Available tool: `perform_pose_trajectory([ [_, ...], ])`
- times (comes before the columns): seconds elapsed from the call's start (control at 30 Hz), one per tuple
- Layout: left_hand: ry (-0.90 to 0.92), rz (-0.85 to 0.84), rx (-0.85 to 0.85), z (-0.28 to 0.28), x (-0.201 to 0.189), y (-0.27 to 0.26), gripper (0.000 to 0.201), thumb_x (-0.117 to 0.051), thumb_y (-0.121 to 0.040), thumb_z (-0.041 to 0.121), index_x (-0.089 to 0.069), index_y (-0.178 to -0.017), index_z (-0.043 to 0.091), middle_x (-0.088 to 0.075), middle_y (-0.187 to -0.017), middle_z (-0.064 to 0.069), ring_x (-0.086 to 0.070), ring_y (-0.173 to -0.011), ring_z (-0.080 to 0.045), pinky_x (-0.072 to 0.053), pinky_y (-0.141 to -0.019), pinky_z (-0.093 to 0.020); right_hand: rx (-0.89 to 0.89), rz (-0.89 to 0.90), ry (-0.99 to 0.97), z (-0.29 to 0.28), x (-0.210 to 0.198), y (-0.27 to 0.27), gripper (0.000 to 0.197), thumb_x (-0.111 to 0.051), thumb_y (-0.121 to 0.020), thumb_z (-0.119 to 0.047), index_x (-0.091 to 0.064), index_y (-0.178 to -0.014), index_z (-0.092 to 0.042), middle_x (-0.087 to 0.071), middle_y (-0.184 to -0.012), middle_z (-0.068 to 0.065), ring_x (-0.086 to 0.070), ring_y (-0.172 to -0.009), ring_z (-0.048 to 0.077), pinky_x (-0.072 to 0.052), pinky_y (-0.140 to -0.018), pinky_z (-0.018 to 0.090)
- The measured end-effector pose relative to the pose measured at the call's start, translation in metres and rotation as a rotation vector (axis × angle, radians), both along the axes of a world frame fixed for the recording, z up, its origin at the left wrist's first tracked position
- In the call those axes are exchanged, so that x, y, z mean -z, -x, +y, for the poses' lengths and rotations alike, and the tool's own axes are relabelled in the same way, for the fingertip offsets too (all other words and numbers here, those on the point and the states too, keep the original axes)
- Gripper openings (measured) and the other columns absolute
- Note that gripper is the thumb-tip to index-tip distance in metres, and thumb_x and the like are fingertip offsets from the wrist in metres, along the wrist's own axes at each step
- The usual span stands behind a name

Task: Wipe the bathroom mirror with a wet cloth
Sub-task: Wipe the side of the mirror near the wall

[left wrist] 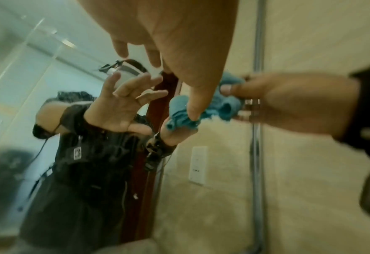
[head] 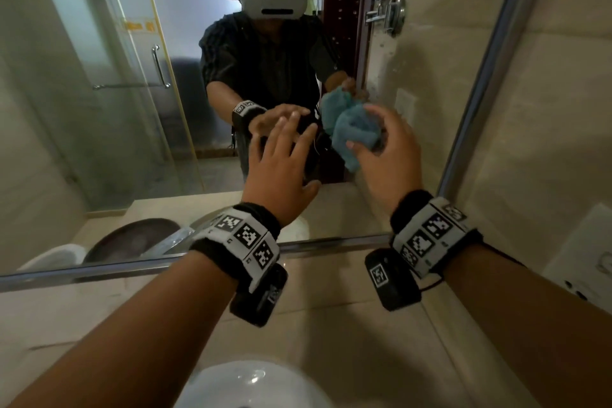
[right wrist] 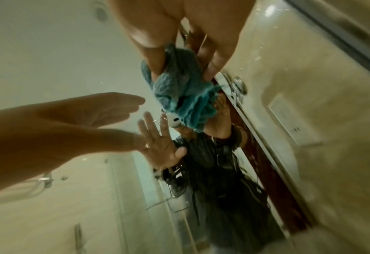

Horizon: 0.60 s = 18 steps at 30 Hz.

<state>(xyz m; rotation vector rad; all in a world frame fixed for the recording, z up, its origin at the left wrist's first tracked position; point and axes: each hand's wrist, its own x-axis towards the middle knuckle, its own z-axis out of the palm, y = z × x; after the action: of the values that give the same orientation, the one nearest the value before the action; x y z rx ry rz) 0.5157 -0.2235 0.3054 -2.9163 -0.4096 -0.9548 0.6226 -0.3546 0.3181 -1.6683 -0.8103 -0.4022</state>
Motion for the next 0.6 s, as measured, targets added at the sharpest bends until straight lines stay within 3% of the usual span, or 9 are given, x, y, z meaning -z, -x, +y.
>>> perform_pose_trajectory([
  [0.07, -0.133, 0.048, -0.056, 0.01, -0.003, -0.005, 0.092, -0.062, -0.082, 0.043, -0.005, -0.151, 0.024, 0.007, -0.158, -0.005, 0.008, -0.145, -0.023, 0.005, -0.114, -0.055, 0.094, -0.174, -0.01, 0.013, -0.017, -0.005, 0.044, -0.066, -0.081, -0.011, -0.053, -0.122, -0.019, -0.05, -0.124, 0.008, -0.048, -0.114, 0.02, -0.039, -0.096, 0.026],
  [0.13, -0.242, 0.063, -0.09, 0.022, 0.001, -0.012, 0.098, -0.063, -0.078, 0.046, -0.002, -0.151, 0.023, 0.007, -0.158, -0.007, 0.009, -0.145, -0.024, 0.007, -0.112, -0.06, 0.166, -0.322, 0.073, 0.026, -0.018, -0.013, 0.039, -0.065, -0.081, -0.01, -0.057, -0.119, -0.015, -0.048, -0.125, 0.011, -0.043, -0.116, 0.026, -0.035, -0.1, 0.028],
  [0.23, -0.384, 0.127, -0.187, 0.036, 0.016, -0.021, 0.116, -0.062, -0.072, 0.063, 0.013, -0.149, 0.02, 0.016, -0.156, -0.01, 0.016, -0.143, -0.027, 0.017, -0.107, -0.061, 0.157, -0.481, 0.236, 0.033, 0.005, -0.02, 0.04, -0.061, -0.079, -0.007, -0.061, -0.118, -0.013, -0.05, -0.125, 0.015, -0.046, -0.113, 0.035, -0.039, -0.099, 0.04],
  [0.33, -0.456, 0.076, -0.232, 0.04, 0.025, -0.027, 0.119, -0.065, -0.068, 0.063, 0.009, -0.15, 0.018, 0.01, -0.156, -0.01, 0.01, -0.143, -0.029, 0.015, -0.107, -0.061, 0.115, -0.673, 0.418, 0.024, 0.028, -0.023, 0.039, -0.051, -0.082, -0.017, -0.062, -0.119, -0.014, -0.055, -0.12, 0.015, -0.053, -0.102, 0.035, -0.045, -0.092, 0.041],
  [0.43, -0.488, 0.048, -0.25, 0.045, 0.027, -0.029, 0.126, -0.07, -0.061, 0.065, 0.006, -0.15, 0.019, 0.007, -0.156, -0.009, 0.005, -0.143, -0.028, 0.012, -0.107, -0.06, 0.149, -0.631, 0.344, 0.019, 0.007, -0.032, 0.045, -0.059, -0.079, -0.011, -0.057, -0.124, -0.016, -0.055, -0.12, 0.011, -0.052, -0.106, 0.033, -0.044, -0.094, 0.044],
  [0.53, -0.518, 0.047, -0.261, 0.048, 0.027, -0.03, 0.13, -0.072, -0.054, 0.068, 0.001, -0.151, 0.02, 0.004, -0.156, -0.008, 0.001, -0.144, -0.028, 0.01, -0.108, -0.06, 0.328, -0.663, 0.184, 0.03, -0.024, -0.041, 0.036, -0.061, -0.08, -0.016, -0.061, -0.116, -0.016, -0.058, -0.116, 0.009, -0.051, -0.108, 0.03, -0.039, -0.096, 0.043],
  [0.6, -0.52, 0.041, -0.26, 0.048, 0.027, -0.029, 0.129, -0.073, -0.053, 0.066, -0.003, -0.151, 0.02, 0.001, -0.157, -0.008, -0.002, -0.144, -0.027, 0.008, -0.108, -0.06, 0.325, -0.679, 0.164, 0.037, -0.009, -0.038, 0.038, -0.059, -0.078, -0.013, -0.064, -0.115, -0.015, -0.059, -0.113, 0.012, -0.049, -0.105, 0.029, -0.039, -0.095, 0.042],
])
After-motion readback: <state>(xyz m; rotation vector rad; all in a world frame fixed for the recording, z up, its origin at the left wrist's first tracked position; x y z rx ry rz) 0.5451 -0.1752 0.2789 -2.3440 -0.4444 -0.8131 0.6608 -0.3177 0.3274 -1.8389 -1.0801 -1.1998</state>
